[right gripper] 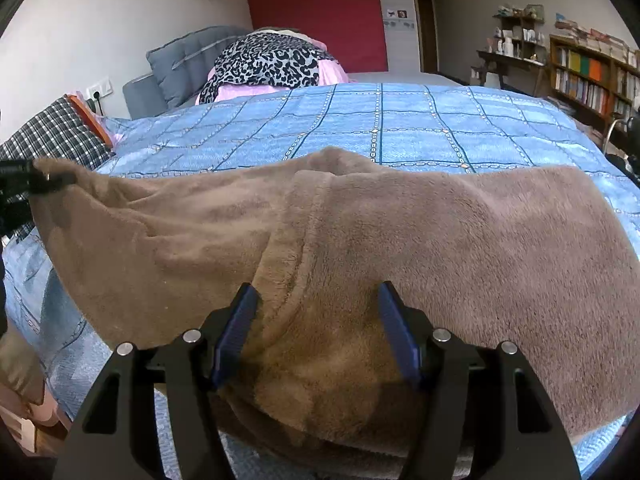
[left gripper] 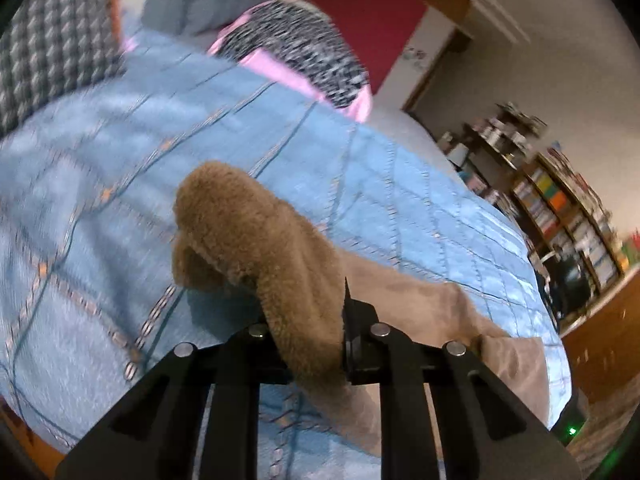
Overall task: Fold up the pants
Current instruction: 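Grasp the folded pants edge with the left gripper and lift it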
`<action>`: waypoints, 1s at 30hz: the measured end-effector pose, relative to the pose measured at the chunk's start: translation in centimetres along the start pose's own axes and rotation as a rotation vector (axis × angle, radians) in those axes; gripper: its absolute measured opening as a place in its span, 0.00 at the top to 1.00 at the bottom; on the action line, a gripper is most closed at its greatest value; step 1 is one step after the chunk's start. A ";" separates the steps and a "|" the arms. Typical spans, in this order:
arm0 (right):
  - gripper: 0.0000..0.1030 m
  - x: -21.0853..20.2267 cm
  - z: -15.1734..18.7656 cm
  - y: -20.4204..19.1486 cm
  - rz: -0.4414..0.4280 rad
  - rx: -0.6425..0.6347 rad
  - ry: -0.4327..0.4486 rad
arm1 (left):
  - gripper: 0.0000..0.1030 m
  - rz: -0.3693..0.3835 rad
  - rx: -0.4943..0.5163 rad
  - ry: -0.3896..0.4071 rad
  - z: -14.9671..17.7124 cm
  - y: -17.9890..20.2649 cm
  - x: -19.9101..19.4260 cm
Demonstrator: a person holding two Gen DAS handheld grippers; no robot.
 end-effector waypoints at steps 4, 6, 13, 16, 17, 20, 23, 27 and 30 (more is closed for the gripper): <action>0.39 -1.0 -0.4 0.7 -0.032 0.057 0.011 | 0.85 0.045 0.079 0.021 -0.7 3.5 -1.4; 0.39 -1.8 -0.7 1.3 -0.035 0.080 0.034 | 0.85 0.067 0.130 0.027 -1.4 6.0 -1.5; 0.39 -4.8 -1.4 3.9 -0.008 0.164 0.114 | 0.85 0.122 0.305 0.035 -1.5 14.5 -2.0; 0.39 -5.4 -1.1 5.5 0.011 0.204 0.130 | 0.85 0.155 0.399 0.035 -0.6 19.1 -2.2; 0.39 -5.6 -1.0 6.1 0.017 0.221 0.135 | 0.85 0.168 0.431 0.033 -0.2 20.6 -2.3; 0.39 -6.2 -0.5 7.8 0.027 0.277 0.144 | 0.85 0.198 0.532 0.021 1.7 24.8 -2.5; 0.39 -6.9 0.2 9.7 0.044 0.323 0.155 | 0.85 0.243 0.647 -0.006 4.1 29.6 -2.4; 0.39 -7.8 1.2 12.0 0.066 0.371 0.172 | 0.85 0.297 0.759 -0.081 8.0 34.6 -2.0; 0.39 -8.6 1.6 13.2 0.070 0.393 0.189 | 0.85 0.315 0.842 -0.115 10.9 37.2 -1.9</action>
Point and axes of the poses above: each gripper's, at about its wrist camera, not at the fingertips, and x roughly the way its jaws point, y to its right, z to its underside, the point moved 3 cm from there along x, roughly the way its jaws point
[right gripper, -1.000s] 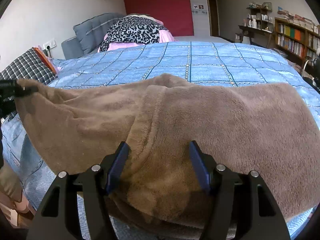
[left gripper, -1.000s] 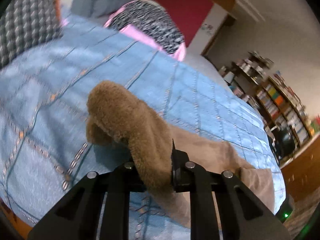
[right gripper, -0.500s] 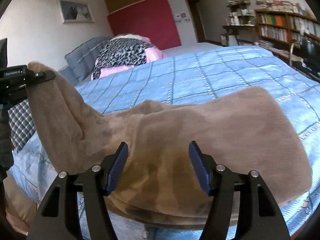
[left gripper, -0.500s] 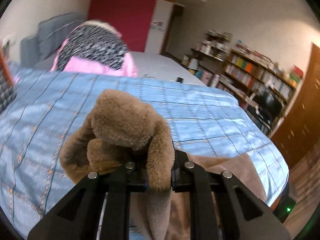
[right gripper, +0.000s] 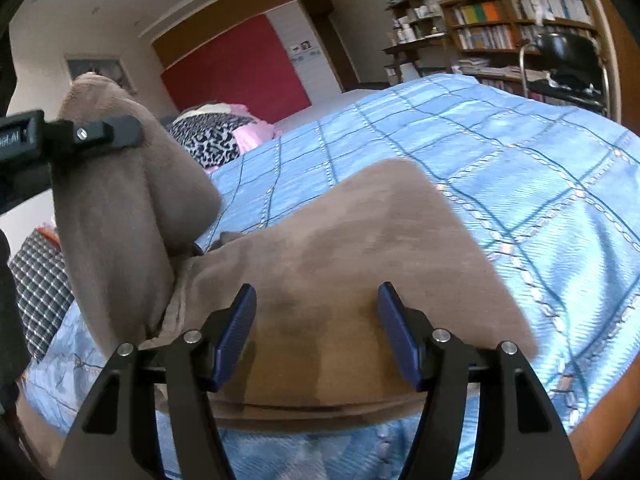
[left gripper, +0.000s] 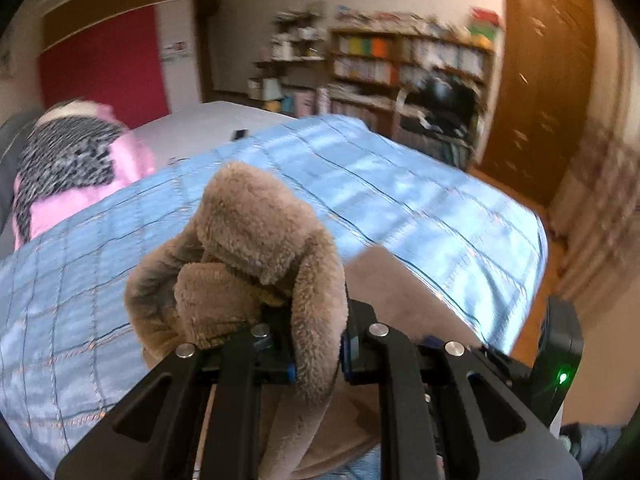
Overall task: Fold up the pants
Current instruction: 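Grasp the folded pants edge with the left gripper and lift it, then fold the lifted edge with the left gripper over the pants and release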
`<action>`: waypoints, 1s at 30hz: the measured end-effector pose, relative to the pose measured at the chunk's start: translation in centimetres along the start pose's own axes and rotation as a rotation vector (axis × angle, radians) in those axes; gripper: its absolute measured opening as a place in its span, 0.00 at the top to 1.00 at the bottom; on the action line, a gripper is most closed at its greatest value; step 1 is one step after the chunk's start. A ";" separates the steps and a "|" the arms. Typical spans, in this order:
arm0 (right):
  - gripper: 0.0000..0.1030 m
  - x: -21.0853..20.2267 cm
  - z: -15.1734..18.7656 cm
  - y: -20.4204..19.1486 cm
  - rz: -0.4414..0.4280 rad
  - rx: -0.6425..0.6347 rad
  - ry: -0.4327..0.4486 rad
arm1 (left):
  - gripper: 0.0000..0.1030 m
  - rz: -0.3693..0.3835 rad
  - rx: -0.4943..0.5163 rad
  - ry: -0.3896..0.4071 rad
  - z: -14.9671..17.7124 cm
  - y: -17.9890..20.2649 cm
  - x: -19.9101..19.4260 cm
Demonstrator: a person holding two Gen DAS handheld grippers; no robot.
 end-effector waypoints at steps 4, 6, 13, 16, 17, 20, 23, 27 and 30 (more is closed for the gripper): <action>0.39 -0.7 -0.1 1.3 0.001 0.008 0.010 | 0.85 0.038 0.093 -0.059 0.6 4.2 1.9; 0.39 -0.8 0.0 1.8 -0.001 0.016 0.009 | 0.83 0.038 0.113 -0.081 0.8 5.2 2.6; 0.39 -0.8 0.6 2.5 -0.025 0.019 -0.005 | 0.46 0.139 0.076 -0.107 1.1 5.5 2.6; 0.39 -0.7 0.7 2.6 -0.039 0.022 -0.009 | 0.32 0.189 0.061 -0.128 1.3 5.7 2.4; 0.39 -0.7 0.8 2.7 -0.041 0.023 -0.010 | 0.23 0.220 0.054 -0.140 1.3 5.7 2.4; 0.39 -0.6 0.9 2.9 -0.055 0.034 -0.016 | 0.19 0.289 0.046 -0.168 1.5 6.0 2.4; 0.39 -0.8 1.0 3.3 -0.073 0.056 -0.022 | 0.18 0.296 0.051 -0.193 1.8 6.2 2.6; 0.39 -1.0 1.0 3.1 -0.069 0.041 -0.021 | 0.18 0.244 0.106 -0.249 2.0 7.0 2.7; 0.39 -1.0 1.1 3.2 -0.068 0.042 -0.024 | 0.18 0.211 0.154 -0.298 2.2 7.5 2.2</action>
Point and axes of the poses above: each gripper's, at about its wrist camera, not at the fingertips, and x roughly the way its jaws point, y to its right, z to its underside, the point moved 3 cm from there along x, roughly the way its jaws point
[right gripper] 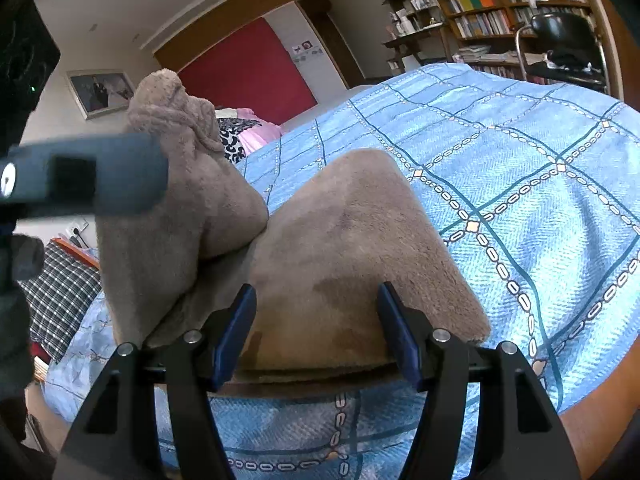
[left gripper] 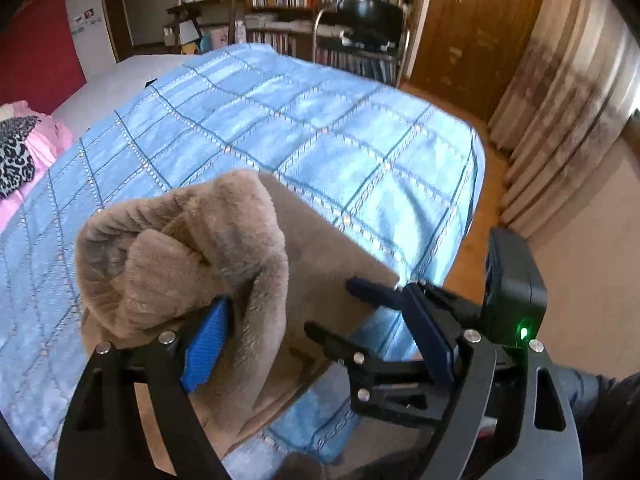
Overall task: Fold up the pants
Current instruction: 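Fold the lifted edge with the left gripper over the pants and release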
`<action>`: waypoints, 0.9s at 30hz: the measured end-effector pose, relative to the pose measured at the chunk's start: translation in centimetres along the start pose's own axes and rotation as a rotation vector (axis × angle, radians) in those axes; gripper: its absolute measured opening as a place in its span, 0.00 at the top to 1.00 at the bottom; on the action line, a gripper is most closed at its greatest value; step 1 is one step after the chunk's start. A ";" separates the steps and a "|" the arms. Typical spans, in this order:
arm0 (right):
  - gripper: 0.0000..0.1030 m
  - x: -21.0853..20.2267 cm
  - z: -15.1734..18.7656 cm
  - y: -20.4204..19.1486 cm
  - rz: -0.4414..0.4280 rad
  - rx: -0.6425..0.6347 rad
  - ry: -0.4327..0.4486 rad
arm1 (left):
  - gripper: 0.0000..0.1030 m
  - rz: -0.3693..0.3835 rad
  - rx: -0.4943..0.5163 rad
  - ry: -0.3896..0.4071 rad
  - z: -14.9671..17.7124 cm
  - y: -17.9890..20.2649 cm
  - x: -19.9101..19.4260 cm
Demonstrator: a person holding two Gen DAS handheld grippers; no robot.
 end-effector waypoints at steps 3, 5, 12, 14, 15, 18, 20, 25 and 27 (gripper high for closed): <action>0.39 0.0 -0.1 -0.1 0.003 0.002 0.003 | 0.16 -0.021 0.037 0.013 0.2 0.8 -1.3; 0.39 0.0 -0.1 -0.1 0.009 0.000 -0.001 | 0.12 -0.038 0.042 0.029 0.3 1.0 -2.4; 0.39 -0.4 -0.2 -0.2 0.011 -0.004 0.006 | 0.11 -0.063 -0.037 0.139 1.3 -1.9 -6.3; 0.39 -1.0 -0.3 0.0 0.019 -0.005 0.010 | 0.10 -0.076 -0.081 0.150 2.1 -3.5 -7.0; 0.39 -1.5 -0.4 0.2 0.026 0.001 0.018 | 0.10 -0.085 -0.113 0.152 2.6 -4.7 -7.2; 0.39 -3.0 -0.9 0.7 0.070 0.017 0.058 | 0.10 -0.112 -0.193 0.153 4.3 -7.6 -7.5; 0.39 -4.0 -1.4 0.6 0.091 0.016 0.091 | 0.10 -0.125 -0.253 0.145 5.7 -9.7 -7.5; 0.23 -4.5 -3.0 -2.0 0.066 -0.103 0.128 | 0.10 -0.124 -0.357 0.132 8.2 -12.8 -6.8; 0.14 -3.7 -3.0 -3.1 0.058 -0.145 0.122 | 0.10 -0.117 -0.377 0.138 8.8 -13.4 -6.4</action>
Point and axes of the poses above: each gripper's, at about its wrist camera, not at the fingertips, and x roughly the way its jaws point, y to its right, z to its underside, the point moved 3 cm from there along x, roughly the way its jaws point
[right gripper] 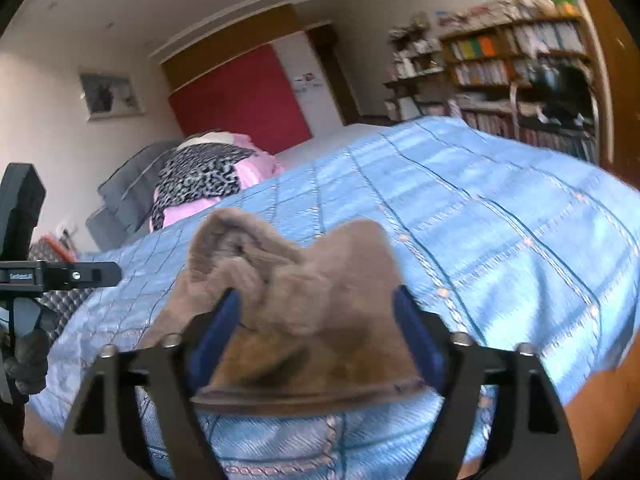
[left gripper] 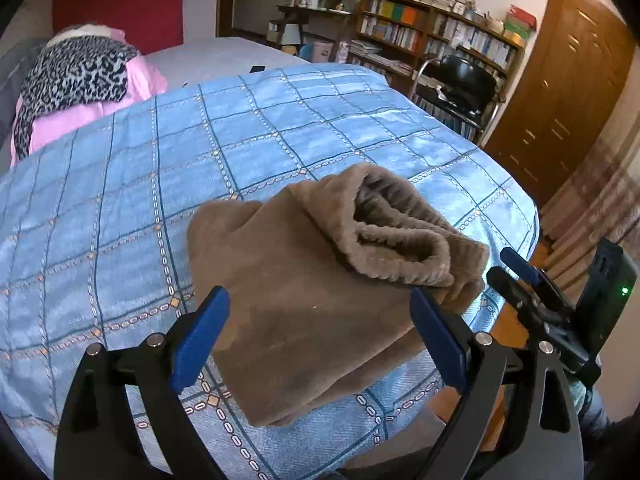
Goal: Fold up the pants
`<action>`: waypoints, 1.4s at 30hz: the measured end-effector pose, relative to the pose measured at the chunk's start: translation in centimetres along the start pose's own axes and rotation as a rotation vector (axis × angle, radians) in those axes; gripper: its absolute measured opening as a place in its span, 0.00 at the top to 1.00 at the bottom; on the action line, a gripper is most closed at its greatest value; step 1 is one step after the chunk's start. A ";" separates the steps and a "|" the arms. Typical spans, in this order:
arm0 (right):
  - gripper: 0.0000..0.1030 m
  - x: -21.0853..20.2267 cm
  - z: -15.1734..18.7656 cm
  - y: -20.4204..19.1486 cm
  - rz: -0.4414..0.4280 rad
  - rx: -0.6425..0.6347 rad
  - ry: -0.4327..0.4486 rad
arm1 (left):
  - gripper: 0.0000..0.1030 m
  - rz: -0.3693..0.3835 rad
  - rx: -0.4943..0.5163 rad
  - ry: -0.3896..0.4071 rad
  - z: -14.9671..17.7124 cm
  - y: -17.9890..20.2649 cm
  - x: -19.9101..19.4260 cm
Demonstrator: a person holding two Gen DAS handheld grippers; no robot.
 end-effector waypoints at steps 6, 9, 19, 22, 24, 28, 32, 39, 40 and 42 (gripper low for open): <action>0.12 3.2 0.2 -3.7 0.029 -0.164 -0.048 | 0.10 0.008 -0.019 -0.001 1.0 -1.1 1.2; 0.12 5.3 0.3 -4.2 0.087 -0.189 -0.081 | 0.10 0.000 -0.035 -0.003 1.4 -1.6 2.0; 0.68 3.7 -2.2 -1.6 0.064 0.059 -0.065 | 0.10 -0.031 -0.098 -0.034 2.4 -3.7 5.3; 0.64 2.9 -1.6 1.4 0.073 0.223 -0.078 | 0.10 -0.031 -0.095 -0.033 2.6 -3.7 6.2; 0.59 2.6 -0.5 3.1 0.135 0.289 -0.096 | 0.10 -0.035 -0.089 -0.045 2.9 -3.6 7.0; 0.48 0.7 1.0 4.9 0.262 0.250 -0.071 | 0.10 -0.047 -0.090 -0.092 4.0 -3.8 8.5; 0.47 -0.3 0.0 4.3 0.273 0.170 -0.026 | 0.10 -0.055 -0.082 -0.093 4.5 -3.7 8.7; 0.47 2.3 -0.6 2.8 0.083 0.216 -0.103 | 0.10 -0.035 -0.076 -0.069 4.8 -3.1 7.3; 0.54 2.6 -0.4 2.5 0.075 0.217 -0.113 | 0.10 -0.037 -0.070 -0.069 4.9 -2.9 7.2; 0.67 3.1 -0.3 1.9 0.088 0.189 -0.121 | 0.10 -0.051 -0.056 -0.078 5.3 -2.7 7.4</action>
Point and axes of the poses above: each gripper's, at about its wrist camera, not at the fingertips, and x roughly the way its jaws point, y to its right, z to its underside, the point moved 3 cm from there along x, roughly the way its jaws point
